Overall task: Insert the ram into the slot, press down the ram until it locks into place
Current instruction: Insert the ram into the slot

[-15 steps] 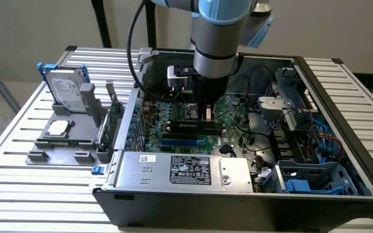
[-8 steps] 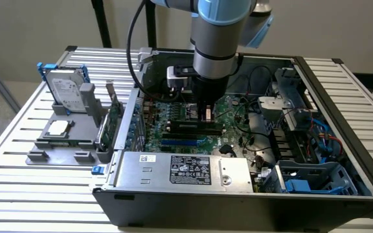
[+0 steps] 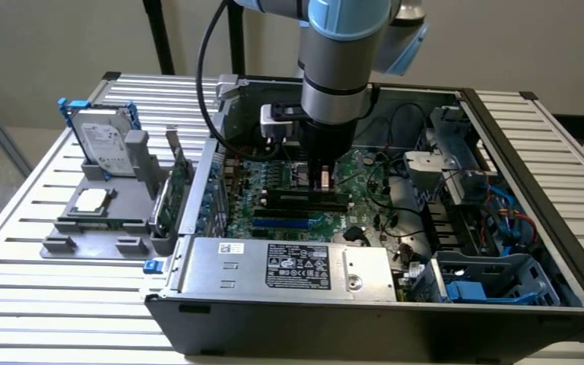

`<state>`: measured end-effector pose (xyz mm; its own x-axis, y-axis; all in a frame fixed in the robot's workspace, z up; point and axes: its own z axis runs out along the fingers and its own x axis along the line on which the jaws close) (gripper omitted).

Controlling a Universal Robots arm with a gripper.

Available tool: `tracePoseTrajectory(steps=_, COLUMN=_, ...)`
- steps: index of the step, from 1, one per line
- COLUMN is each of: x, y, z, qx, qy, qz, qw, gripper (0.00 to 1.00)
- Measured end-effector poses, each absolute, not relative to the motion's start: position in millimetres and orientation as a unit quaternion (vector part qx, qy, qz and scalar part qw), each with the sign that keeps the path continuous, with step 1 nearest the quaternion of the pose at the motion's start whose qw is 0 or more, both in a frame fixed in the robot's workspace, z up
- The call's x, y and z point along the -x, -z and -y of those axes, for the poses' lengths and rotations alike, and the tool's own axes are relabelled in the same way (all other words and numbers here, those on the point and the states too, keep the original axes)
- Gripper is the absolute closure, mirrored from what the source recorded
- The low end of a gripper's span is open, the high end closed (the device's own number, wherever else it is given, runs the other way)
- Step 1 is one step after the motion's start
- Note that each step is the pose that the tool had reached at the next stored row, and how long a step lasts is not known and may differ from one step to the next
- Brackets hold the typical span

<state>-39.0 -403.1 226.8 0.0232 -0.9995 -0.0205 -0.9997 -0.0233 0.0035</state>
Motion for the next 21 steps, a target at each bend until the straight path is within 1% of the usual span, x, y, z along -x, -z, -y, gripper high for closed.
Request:
tracePoseTrajectory(steps=13, x=42.9, y=-225.1, z=403.1, qx=0.715, qy=-0.001, qz=-0.7, qw=0.013, gripper=0.86)
tracePoseTrajectory(steps=21, x=43.9, y=-223.9, z=402.6, qx=0.714, qy=-0.001, qz=-0.7, qw=0.014, gripper=0.86)
